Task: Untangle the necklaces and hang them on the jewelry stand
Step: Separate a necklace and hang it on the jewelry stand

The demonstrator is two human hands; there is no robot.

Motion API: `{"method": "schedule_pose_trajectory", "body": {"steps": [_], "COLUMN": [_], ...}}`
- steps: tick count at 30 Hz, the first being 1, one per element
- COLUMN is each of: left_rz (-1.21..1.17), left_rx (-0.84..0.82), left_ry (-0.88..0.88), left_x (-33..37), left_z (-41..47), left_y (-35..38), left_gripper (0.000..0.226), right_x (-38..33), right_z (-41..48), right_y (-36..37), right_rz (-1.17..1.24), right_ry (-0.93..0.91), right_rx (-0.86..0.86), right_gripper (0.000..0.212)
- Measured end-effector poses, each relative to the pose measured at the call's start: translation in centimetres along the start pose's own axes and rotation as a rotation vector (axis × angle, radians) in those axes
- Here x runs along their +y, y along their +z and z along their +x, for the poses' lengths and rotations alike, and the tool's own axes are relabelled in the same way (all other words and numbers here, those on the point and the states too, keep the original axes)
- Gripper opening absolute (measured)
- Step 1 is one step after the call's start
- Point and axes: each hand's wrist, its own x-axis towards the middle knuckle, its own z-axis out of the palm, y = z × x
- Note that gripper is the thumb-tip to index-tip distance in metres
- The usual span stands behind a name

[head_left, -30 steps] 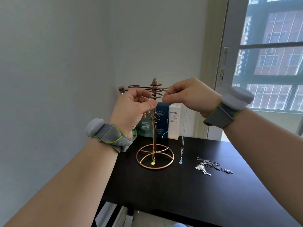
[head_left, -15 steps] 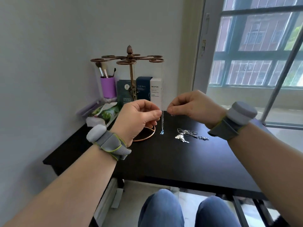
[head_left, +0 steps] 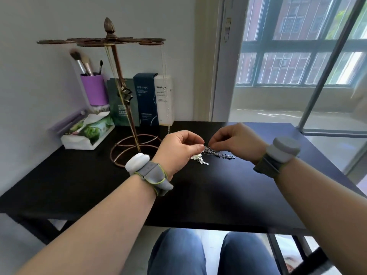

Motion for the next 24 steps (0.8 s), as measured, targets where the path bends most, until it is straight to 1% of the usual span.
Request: {"method": "schedule_pose_trajectory", "body": {"steps": [5, 7, 9, 11, 16, 18, 22, 24], "left_rz": [0.046, 0.079, 0.139, 0.198, 0.315, 0.345, 0.38, 0.394], "left_rx": [0.021, 0.02, 0.01, 0.0, 0.007, 0.009, 0.003, -0.01], "left_ry": [0.005, 0.007, 0.013, 0.025, 0.037, 0.056, 0.059, 0.067], "left_x": [-1.5, -2.0, -2.3, -2.8, -3.7, -3.9, -4.5, -4.8], "left_z": [3.1, 4.5, 5.1, 6.0, 7.9, 8.2, 8.8, 8.8], "left_y": [2.2, 2.9, 3.0, 3.3, 3.9, 3.8, 3.8, 3.9], "left_gripper": [0.02, 0.023, 0.023, 0.025, 0.03, 0.031, 0.031, 0.027], "right_x": [2.7, 3.9, 4.3, 4.9, 6.3, 6.7, 7.7, 7.9], "right_z": [1.6, 2.6, 2.9, 3.7, 5.1, 4.8, 4.5, 4.4], "right_y": [-0.1, 0.0, 0.2, 0.5, 1.2, 1.4, 1.3, 1.0], "right_rz": [-0.102, -0.136, -0.179, -0.248, -0.383, -0.423, -0.381, -0.339], "right_ry": [0.05, 0.065, 0.057, 0.02, -0.074, -0.119, -0.157, -0.149], "right_rx": [-0.031, -0.032, -0.044, -0.066, -0.108, -0.111, -0.073, -0.083], "right_gripper": [0.018, 0.018, 0.014, 0.008, 0.018, 0.016, 0.007, 0.01]}}
